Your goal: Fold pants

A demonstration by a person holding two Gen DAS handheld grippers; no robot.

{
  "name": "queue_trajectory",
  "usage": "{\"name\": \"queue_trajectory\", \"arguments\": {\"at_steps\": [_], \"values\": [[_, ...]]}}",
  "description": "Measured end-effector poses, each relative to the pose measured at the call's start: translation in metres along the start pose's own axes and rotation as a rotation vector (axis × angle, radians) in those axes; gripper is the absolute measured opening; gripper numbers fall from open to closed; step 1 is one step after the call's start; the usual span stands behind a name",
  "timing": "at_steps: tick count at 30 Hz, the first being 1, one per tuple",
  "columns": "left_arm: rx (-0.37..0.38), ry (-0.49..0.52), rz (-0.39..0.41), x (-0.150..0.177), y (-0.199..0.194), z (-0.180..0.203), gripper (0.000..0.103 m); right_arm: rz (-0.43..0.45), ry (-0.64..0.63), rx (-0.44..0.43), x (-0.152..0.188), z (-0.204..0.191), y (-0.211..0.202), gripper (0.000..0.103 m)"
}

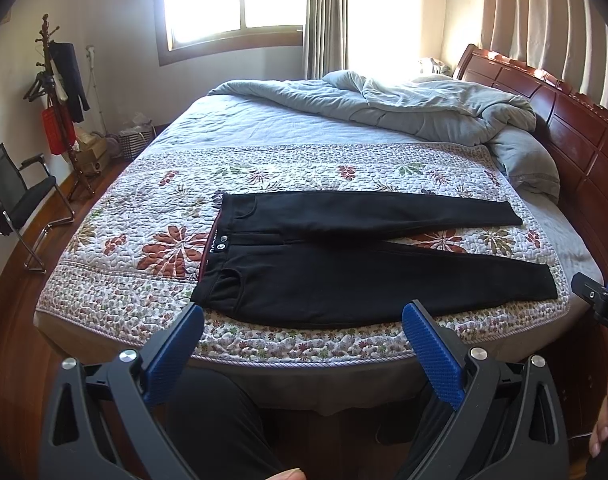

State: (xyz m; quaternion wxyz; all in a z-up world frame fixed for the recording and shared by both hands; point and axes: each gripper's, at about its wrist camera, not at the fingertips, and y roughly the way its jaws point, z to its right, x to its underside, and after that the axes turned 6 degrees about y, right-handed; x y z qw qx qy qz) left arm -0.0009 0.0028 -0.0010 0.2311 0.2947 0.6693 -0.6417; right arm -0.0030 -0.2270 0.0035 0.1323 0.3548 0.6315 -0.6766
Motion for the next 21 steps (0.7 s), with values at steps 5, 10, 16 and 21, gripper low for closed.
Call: {"name": "queue_trajectory", "arguments": {"at_steps": [5, 10, 16, 21], "values": [[-0.001, 0.001, 0.000, 0.0001, -0.0002, 0.0004, 0.099, -0.001, 0.000, -0.001, -0.0010, -0.0002, 0.0000, 0.101], [-0.001, 0.001, -0.001, 0.0001, -0.0004, 0.0000, 0.099, -0.003, 0.000, 0.000, -0.0012, -0.0005, 0.0003, 0.101], [0.000, 0.000, -0.004, -0.0021, 0.0002, -0.0013, 0.099, -0.010, -0.003, 0.002, -0.0027, -0.0014, 0.0027, 0.101], [0.003, -0.004, -0.010, -0.0037, 0.0026, -0.0016, 0.099, -0.015, -0.004, 0.003, -0.0036, -0.0016, 0.0061, 0.101]]}}
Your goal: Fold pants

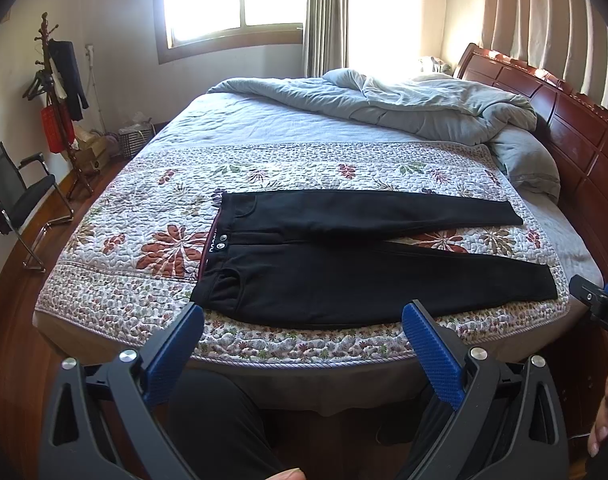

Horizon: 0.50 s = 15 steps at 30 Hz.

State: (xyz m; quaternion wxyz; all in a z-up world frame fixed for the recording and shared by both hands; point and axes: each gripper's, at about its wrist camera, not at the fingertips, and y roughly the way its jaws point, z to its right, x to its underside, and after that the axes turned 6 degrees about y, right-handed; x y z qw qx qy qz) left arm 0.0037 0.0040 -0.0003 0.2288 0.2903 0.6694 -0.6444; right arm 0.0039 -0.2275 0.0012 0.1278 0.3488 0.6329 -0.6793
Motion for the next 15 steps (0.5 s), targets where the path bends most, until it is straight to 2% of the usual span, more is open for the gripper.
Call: {"name": "queue_trajectory", "arguments": {"at_steps": [7, 11, 14, 15], "values": [[0.008, -0.006, -0.024, -0.002, 0.011, -0.003, 0.099, -0.019, -0.004, 0.002, -0.001, -0.003, 0.010, 0.101], [0.026, 0.005, -0.066, -0.003, 0.026, -0.007, 0.099, -0.070, -0.024, -0.031, -0.003, -0.007, 0.026, 0.101], [0.143, 0.050, -0.128, 0.005, 0.053, -0.011, 0.099, -0.093, -0.050, -0.123, -0.006, -0.010, 0.038, 0.101], [0.213, 0.071, -0.155, 0.008, 0.066, -0.017, 0.099, -0.029, -0.047, -0.192, -0.008, -0.008, 0.035, 0.101]]}}
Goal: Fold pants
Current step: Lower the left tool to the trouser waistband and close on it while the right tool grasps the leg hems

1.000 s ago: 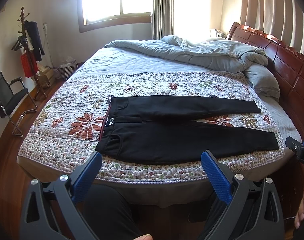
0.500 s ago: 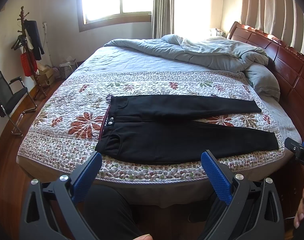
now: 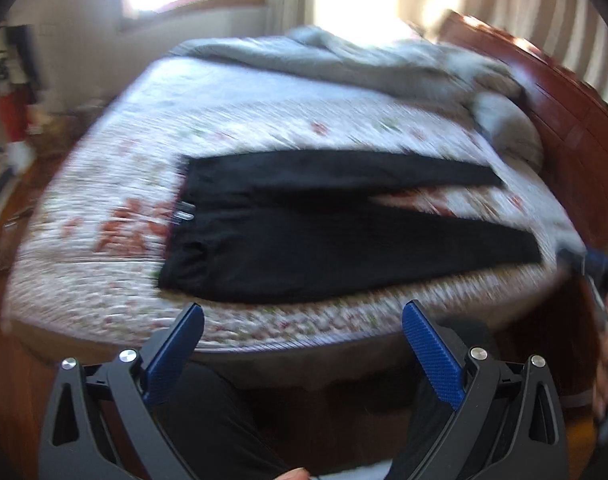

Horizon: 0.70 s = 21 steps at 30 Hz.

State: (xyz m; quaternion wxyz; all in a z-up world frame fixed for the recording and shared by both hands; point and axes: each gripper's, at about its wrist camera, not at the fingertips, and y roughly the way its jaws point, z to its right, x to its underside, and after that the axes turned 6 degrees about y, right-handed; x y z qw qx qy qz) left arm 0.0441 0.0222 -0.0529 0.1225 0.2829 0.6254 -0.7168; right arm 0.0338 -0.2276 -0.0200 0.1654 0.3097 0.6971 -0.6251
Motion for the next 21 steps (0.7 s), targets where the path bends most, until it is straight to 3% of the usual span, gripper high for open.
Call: {"name": "queue_trajectory", "arguments": {"at_steps": [2, 3, 4, 5, 7, 11, 12, 14, 17, 21], "values": [[0.096, -0.006, -0.047, 0.004, 0.017, -0.020, 0.099, 0.199, -0.045, -0.099, 0.003, 0.002, -0.009, 0.101], [0.117, -0.023, -0.074, 0.006, 0.028, -0.036, 0.099, 0.239, -0.107, -0.084, 0.005, 0.001, -0.003, 0.101], [0.113, -0.024, -0.089, 0.006, 0.035, -0.048, 0.099, 0.208, -0.163, -0.048, 0.004, -0.001, 0.008, 0.101], [0.091, -0.020, -0.115, 0.005, 0.045, -0.062, 0.099, 0.121, -0.222, 0.006, 0.001, -0.003, 0.030, 0.101], [0.080, -0.054, -0.178, 0.003, 0.066, -0.097, 0.099, 0.036, -0.186, 0.018, -0.005, 0.007, 0.056, 0.101], [0.169, -0.302, -0.297, -0.005, 0.111, -0.188, 0.099, 0.013, -0.201, -0.032, -0.026, 0.021, 0.085, 0.101], [0.206, -0.377, -0.275, -0.011, 0.119, -0.215, 0.097, -0.012, -0.208, -0.016, -0.032, 0.023, 0.097, 0.101], [0.195, -0.424, -0.237, -0.027, 0.129, -0.245, 0.097, -0.065, -0.210, -0.019, -0.045, 0.031, 0.124, 0.101], [0.178, -0.431, -0.157, -0.063, 0.149, -0.283, 0.099, -0.134, -0.205, -0.033, -0.060, 0.042, 0.161, 0.100], [0.139, -0.394, -0.146, -0.125, 0.205, -0.319, 0.099, -0.228, -0.165, -0.092, -0.087, 0.058, 0.208, 0.100]]}}
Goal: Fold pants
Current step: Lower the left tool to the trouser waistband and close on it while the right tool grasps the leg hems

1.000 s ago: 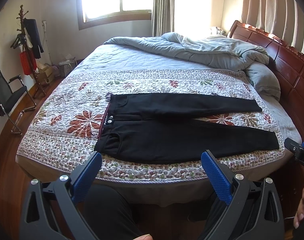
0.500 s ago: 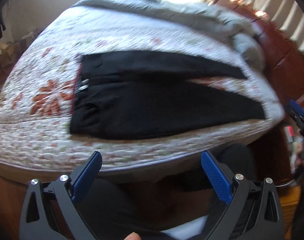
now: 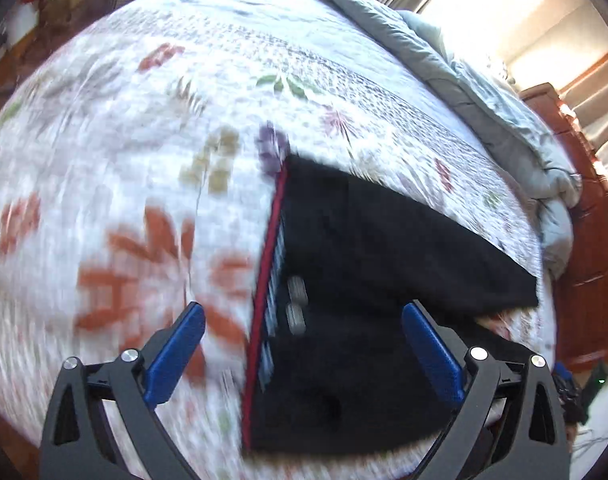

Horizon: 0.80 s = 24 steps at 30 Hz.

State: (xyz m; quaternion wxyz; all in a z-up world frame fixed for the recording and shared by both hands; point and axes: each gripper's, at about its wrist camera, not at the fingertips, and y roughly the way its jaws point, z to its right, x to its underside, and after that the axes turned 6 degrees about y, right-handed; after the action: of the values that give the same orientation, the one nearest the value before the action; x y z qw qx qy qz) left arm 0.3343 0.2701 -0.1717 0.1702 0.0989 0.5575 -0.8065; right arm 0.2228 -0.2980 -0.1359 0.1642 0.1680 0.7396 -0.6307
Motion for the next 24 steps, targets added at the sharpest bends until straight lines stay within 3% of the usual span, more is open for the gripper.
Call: {"name": "queue_trajectory", "arguments": {"at_steps": [6, 8, 10, 14, 19, 21, 23, 24], "values": [[0.057, 0.048, -0.043, -0.077, 0.076, -0.024, 0.099, -0.119, 0.115, -0.160, -0.053, 0.052, 0.048, 0.100], [0.142, 0.040, -0.063, -0.089, 0.102, -0.028, 0.099, -0.146, 0.144, -0.157, -0.066, 0.068, 0.060, 0.100], [0.176, 0.069, -0.088, -0.097, 0.119, -0.027, 0.099, -0.164, 0.182, -0.168, -0.078, 0.088, 0.071, 0.100], [0.174, 0.151, -0.147, -0.109, 0.155, -0.017, 0.099, -0.164, 0.242, -0.198, -0.095, 0.120, 0.080, 0.100], [0.206, 0.272, -0.189, -0.113, 0.165, 0.004, 0.096, -0.156, 0.273, -0.242, -0.115, 0.156, 0.084, 0.100], [0.176, 0.315, -0.215, -0.110, 0.170, 0.011, 0.095, -0.160, 0.276, -0.264, -0.127, 0.171, 0.083, 0.100], [0.151, 0.342, -0.225, -0.109, 0.171, 0.012, 0.085, -0.150, 0.276, -0.248, -0.139, 0.189, 0.082, 0.100], [0.145, 0.336, -0.231, -0.111, 0.171, 0.011, 0.063, -0.151, 0.279, -0.251, -0.146, 0.199, 0.081, 0.100]]}}
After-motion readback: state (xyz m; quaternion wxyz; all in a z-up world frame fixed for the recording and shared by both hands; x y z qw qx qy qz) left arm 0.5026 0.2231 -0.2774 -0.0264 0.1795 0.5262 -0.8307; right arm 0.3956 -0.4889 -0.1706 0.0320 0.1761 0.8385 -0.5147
